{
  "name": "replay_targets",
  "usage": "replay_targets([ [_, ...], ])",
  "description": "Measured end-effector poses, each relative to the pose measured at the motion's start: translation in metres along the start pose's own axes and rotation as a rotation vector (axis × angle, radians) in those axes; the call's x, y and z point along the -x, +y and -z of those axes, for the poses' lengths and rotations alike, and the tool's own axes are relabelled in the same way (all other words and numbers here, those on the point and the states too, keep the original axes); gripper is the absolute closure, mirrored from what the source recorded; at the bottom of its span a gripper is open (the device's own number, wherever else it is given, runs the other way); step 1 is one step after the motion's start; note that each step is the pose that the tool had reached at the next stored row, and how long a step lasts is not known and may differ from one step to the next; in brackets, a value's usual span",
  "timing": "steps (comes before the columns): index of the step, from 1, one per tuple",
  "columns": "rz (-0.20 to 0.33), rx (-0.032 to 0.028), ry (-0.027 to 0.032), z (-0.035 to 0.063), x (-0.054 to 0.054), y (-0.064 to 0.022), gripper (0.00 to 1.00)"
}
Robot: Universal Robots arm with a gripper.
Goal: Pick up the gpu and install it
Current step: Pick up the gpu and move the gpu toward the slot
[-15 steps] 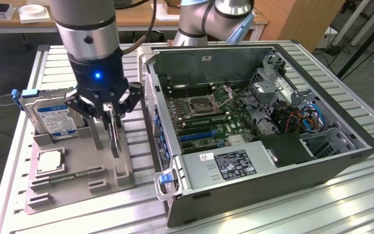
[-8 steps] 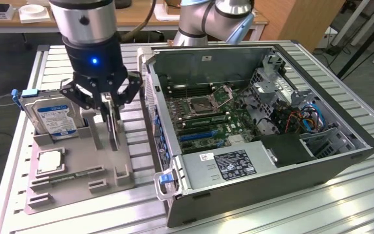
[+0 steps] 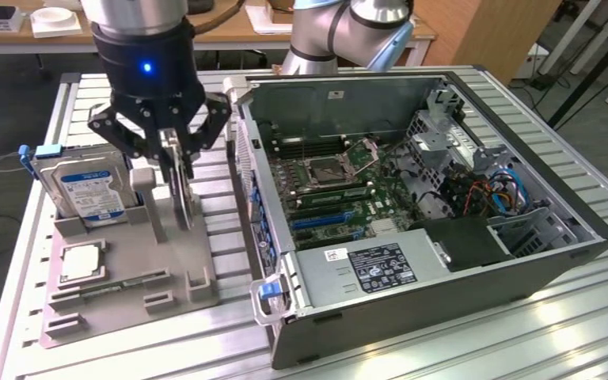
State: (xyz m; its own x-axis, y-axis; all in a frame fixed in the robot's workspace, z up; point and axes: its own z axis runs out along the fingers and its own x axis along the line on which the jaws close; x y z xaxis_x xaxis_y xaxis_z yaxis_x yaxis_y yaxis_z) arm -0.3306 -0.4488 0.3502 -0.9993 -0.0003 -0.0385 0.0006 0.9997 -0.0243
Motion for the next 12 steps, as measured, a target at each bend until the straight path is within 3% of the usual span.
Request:
replay_targets([
  [5, -0.001, 0.0000, 0.0000, 0.0153, 0.001, -0.0002, 0.71],
  [12, -0.005, -0.0002, 0.0001, 0.0213, 0.009, -0.0003, 0.71],
])
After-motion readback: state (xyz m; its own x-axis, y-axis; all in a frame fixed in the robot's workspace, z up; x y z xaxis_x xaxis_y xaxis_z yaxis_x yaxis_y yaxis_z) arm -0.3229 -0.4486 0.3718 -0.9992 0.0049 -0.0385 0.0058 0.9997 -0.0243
